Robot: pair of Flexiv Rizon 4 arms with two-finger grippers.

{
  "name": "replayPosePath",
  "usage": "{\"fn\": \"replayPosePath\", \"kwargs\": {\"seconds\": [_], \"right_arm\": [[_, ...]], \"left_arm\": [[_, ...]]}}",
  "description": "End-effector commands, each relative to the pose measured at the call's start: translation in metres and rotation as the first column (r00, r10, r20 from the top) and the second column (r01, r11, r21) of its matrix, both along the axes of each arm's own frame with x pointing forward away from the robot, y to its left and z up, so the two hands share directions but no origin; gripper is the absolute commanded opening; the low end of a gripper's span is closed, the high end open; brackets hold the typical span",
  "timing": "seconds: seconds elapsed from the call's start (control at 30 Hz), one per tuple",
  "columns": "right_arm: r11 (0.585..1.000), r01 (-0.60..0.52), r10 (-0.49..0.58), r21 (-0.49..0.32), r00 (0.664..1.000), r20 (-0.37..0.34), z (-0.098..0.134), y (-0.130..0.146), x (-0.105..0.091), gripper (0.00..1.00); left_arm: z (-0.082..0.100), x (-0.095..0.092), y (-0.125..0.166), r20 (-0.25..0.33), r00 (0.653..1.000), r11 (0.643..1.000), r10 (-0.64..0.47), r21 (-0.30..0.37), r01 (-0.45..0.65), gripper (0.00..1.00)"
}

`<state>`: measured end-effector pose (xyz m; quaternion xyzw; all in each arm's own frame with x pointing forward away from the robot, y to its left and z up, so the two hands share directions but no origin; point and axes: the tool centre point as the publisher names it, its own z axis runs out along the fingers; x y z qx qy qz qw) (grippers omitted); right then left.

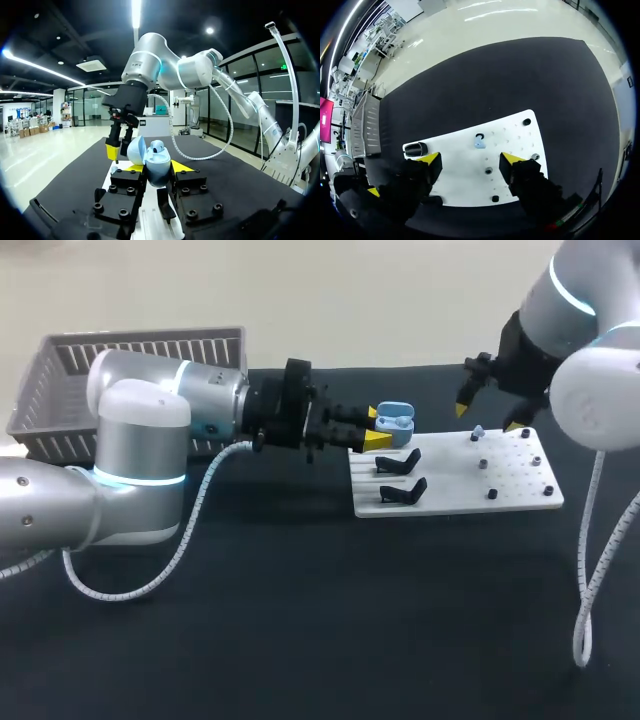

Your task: Pick up each earbud case from the left stands, insert the matching earbuds, close the lid, and place the case in the box.

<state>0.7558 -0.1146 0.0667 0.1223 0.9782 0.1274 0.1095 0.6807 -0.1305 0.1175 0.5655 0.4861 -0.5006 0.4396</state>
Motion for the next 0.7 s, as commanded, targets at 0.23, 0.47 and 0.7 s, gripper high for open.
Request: {"fn": "replayPosePath", "kwargs": {"seconds": [0.23,0.47,0.7], "right_arm": [[1.0,0.026,-0.026,0.0,0.999,-0.044,-0.013,-0.001,0.001,0.47],[0.994,0.103,-0.101,0.021,0.992,-0.073,-0.017,-0.001,0.004,0.45],[0.988,0.154,-0.15,0.024,0.983,-0.107,-0.025,0.0,0.009,0.44]], "left_arm": [[0.0,0.0,0.0,0.0,1.0,1.0,0.0,0.001,0.0,0.0],[0.0,0.0,0.0,0.0,1.0,1.0,0.0,0.001,0.0,0.0],[0.0,0.0,0.0,0.0,1.0,1.0,0.0,0.001,0.0,0.0]]}}
